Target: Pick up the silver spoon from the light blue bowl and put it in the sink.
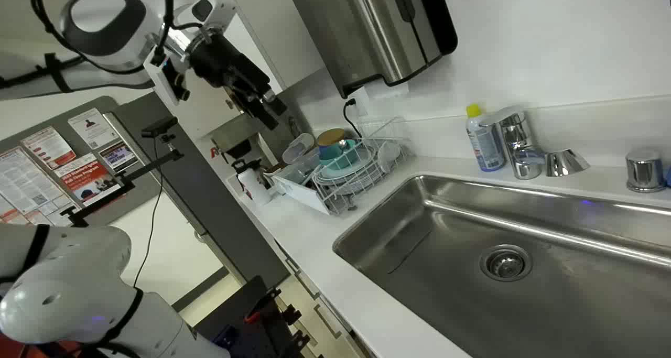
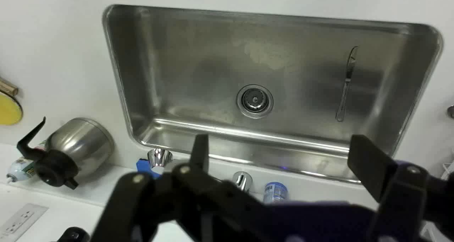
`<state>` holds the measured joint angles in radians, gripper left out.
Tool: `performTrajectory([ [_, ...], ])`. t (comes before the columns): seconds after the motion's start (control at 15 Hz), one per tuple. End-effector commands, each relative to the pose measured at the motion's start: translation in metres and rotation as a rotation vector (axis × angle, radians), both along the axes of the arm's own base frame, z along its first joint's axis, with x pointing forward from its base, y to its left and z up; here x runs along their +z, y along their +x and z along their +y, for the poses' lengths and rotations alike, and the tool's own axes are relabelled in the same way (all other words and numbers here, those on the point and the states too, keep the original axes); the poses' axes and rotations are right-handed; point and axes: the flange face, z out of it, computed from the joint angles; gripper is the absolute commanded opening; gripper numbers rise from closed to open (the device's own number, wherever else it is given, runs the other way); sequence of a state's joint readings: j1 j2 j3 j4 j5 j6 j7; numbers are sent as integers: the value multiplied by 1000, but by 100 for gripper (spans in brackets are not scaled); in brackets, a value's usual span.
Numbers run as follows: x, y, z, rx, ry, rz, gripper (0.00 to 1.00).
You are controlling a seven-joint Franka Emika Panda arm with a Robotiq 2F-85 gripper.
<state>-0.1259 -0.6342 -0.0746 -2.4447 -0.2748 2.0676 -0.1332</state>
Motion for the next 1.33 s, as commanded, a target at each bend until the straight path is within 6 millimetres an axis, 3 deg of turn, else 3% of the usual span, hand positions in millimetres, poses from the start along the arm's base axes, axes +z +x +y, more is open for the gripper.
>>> performTrajectory([
  [0.0, 1, 0, 0, 0, 0, 1, 100],
  [0.73, -1, 2, 6, 6, -6, -1, 100],
  [1.0, -8, 12, 57, 53, 7, 7, 100],
  [1.27, -20, 22, 126, 1, 86, -15, 100],
])
